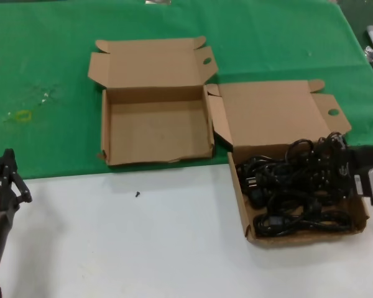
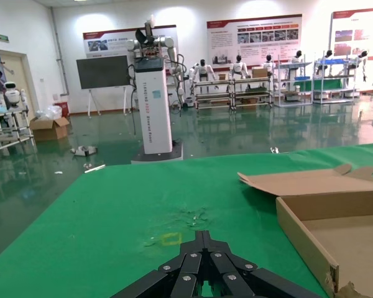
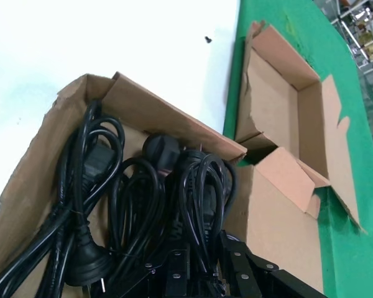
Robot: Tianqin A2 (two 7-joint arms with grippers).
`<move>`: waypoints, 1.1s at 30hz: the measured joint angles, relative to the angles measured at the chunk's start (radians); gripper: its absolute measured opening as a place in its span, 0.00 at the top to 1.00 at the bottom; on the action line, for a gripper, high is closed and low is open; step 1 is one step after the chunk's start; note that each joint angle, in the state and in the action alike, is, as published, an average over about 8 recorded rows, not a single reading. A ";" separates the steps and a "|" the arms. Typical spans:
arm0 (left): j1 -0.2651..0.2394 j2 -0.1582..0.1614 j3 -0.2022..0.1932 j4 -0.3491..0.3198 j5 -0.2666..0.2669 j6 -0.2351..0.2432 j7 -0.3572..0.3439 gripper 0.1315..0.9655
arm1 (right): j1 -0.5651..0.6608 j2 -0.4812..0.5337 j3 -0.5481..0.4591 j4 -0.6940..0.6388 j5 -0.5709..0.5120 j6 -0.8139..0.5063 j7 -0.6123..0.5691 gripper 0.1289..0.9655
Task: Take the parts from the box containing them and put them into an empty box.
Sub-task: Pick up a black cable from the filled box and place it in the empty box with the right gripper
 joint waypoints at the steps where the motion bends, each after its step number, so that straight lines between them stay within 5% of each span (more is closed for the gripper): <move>1: 0.000 0.000 0.000 0.000 0.000 0.000 0.000 0.99 | -0.005 0.005 0.002 0.010 0.002 0.000 0.012 0.85; 16: 0.000 0.000 0.000 0.000 0.000 0.000 0.000 0.99 | 0.005 0.021 0.012 0.157 0.007 0.004 0.225 0.89; 33: 0.000 0.000 0.000 0.000 0.000 0.000 0.000 0.99 | 0.188 -0.196 -0.112 0.134 -0.083 0.024 0.250 0.89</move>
